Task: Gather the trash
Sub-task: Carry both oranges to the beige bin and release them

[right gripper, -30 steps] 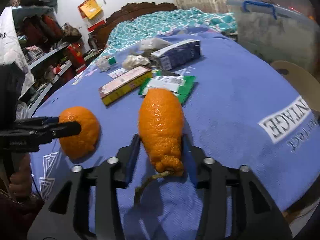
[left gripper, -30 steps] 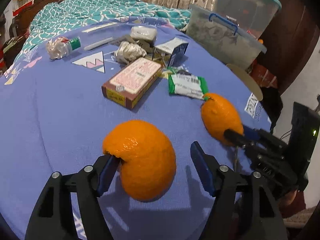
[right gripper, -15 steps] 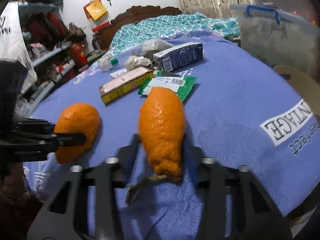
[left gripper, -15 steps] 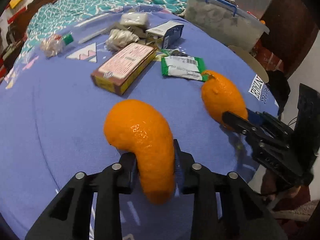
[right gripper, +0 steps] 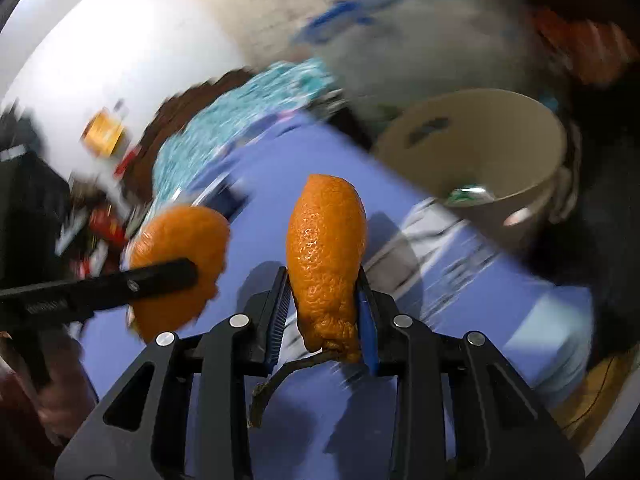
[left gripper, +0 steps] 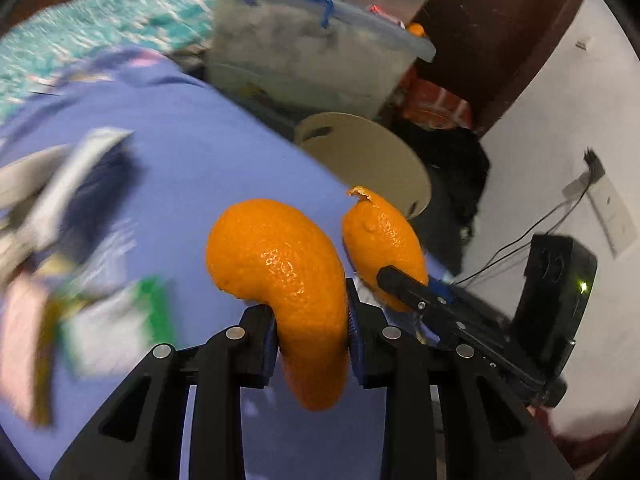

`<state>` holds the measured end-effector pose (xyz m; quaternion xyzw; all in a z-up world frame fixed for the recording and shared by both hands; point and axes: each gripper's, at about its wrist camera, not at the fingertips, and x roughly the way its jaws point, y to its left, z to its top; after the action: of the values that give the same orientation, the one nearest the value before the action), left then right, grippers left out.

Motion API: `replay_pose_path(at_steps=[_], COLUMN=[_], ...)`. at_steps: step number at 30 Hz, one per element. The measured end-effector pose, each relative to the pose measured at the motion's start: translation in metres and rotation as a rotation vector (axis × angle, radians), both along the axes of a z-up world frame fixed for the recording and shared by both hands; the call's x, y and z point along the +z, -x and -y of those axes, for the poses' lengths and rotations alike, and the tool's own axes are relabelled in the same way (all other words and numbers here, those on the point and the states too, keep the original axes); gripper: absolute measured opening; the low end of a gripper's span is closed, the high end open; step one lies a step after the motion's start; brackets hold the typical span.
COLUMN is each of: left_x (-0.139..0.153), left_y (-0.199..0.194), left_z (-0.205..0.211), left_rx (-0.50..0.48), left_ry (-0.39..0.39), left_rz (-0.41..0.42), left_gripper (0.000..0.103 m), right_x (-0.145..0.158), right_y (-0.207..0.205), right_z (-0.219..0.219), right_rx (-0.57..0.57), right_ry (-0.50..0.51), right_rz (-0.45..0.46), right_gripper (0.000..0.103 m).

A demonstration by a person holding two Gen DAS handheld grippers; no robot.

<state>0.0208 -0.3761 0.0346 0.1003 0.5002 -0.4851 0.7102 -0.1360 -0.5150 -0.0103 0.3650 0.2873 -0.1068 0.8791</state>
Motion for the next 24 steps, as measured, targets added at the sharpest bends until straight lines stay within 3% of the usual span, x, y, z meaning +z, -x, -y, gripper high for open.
replay_pose_path(at_steps=[4, 7, 9, 12, 13, 14, 18, 24], left_x=[-0.016, -0.026, -0.032, -0.035, -0.035, -0.033, -0.021, 0.024], left_y=[-0.025, -0.035, -0.039, -0.039, -0.038, -0.039, -0.036, -0.042], left_z=[0.071, 0.112, 0.134, 0.152, 0.156, 0.158, 0.148, 0.071], left_rx=[-0.019, -0.028, -0.030, -0.031, -0.029, -0.023, -0.028, 0.057], left_ry=[-0.007, -0.014, -0.024, -0.031, -0.033, -0.030, -0.001, 0.110], left_rz=[-0.087, -0.103, -0.102, -0.080, -0.070, -0.061, -0.021, 0.061], left_gripper=[0.027, 0.028, 0.030, 0.042, 0.057, 0.063, 0.064, 0.064], right_x=[-0.015, -0.021, -0.023, -0.030, -0.031, -0.032, -0.029, -0.002], right_y=[-0.001, -0.006, -0.010, -0.015, -0.015, -0.015, -0.005, 0.011], right_z=[0.061, 0.086, 0.097, 0.109, 0.109, 0.109, 0.106, 0.098], right_rx=[-0.126, -0.195, -0.225, -0.264, -0.266, -0.268, -0.304, -0.383], right_ry=[-0.163, -0.179, -0.190, -0.201, -0.210, -0.212, -0.185, -0.108], right_rz=[0.006, -0.016, -0.022, -0.039, -0.032, -0.024, -0.006, 0.079], right_gripper=[0.034, 0.036, 0.045, 0.059, 0.058, 0.059, 0.059, 0.059])
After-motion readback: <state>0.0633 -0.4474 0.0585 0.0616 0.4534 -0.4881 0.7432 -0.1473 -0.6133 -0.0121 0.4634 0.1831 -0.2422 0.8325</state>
